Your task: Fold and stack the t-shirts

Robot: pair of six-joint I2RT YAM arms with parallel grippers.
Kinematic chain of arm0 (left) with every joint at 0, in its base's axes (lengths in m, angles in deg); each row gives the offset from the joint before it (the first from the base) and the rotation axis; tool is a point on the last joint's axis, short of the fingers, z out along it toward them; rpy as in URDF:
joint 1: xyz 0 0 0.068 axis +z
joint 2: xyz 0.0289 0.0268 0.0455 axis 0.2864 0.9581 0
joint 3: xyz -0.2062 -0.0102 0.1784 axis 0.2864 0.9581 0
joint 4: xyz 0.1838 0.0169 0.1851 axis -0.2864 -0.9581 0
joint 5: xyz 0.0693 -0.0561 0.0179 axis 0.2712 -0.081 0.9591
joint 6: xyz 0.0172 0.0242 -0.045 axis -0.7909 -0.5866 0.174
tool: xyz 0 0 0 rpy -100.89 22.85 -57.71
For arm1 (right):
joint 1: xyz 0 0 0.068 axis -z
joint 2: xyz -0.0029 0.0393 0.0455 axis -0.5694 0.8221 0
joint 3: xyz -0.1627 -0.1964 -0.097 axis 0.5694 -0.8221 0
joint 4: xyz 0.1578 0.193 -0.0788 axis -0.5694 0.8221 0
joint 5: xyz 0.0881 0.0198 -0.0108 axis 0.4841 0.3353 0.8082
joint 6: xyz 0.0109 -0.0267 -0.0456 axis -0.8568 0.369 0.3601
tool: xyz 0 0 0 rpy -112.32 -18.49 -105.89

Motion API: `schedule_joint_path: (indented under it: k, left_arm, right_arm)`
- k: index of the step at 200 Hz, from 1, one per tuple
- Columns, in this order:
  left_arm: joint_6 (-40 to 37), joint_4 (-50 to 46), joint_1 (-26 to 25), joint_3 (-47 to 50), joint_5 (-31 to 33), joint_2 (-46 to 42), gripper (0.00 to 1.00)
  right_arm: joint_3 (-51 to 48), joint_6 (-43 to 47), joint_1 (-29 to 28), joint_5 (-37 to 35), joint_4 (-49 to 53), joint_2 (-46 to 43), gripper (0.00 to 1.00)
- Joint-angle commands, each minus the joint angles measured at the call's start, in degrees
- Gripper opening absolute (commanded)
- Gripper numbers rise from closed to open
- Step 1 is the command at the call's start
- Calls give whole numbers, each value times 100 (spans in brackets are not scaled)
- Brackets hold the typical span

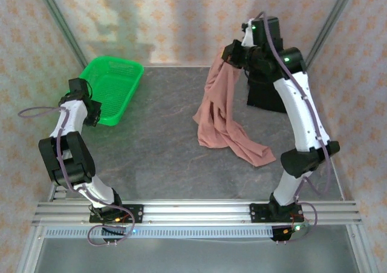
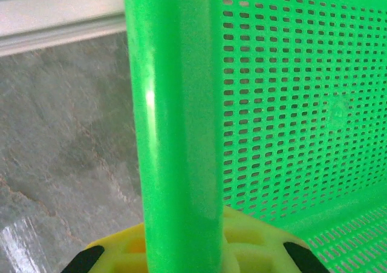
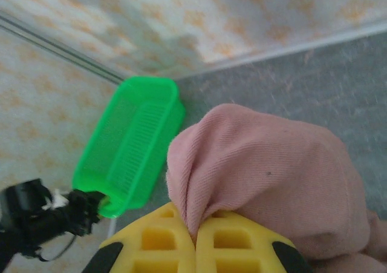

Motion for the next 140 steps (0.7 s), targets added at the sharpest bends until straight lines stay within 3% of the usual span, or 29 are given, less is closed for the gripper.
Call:
schedule_joint_path:
  k: [1, 50, 58, 78, 90, 127, 140]
  left_arm:
    - [242, 206, 42, -418, 299, 233, 0]
    - [319, 820, 25, -338, -24, 557, 0]
    - [261, 873, 20, -347, -137, 588, 7]
    - [195, 1020, 6, -239, -327, 490, 44]
    - [177, 1088, 8, -155, -482, 381, 58]
    - [-174, 756, -181, -194, -704, 17, 77]
    - [-268, 635, -269, -235, -833, -103, 79]
  right_arm:
    - [-30, 170, -214, 32, 146, 252, 0]
    - [730, 563, -827, -155, 992, 1553, 1]
    - [807, 595, -926, -112, 1028, 1748, 3]
    - [993, 600, -1091, -37, 1048, 2191, 5]
    - [1150, 595, -1186, 17, 1064, 2449, 6]
    - [1740, 572, -1472, 446, 1293, 3127, 15]
    - [1882, 505, -1581, 765, 1264, 3240, 27]
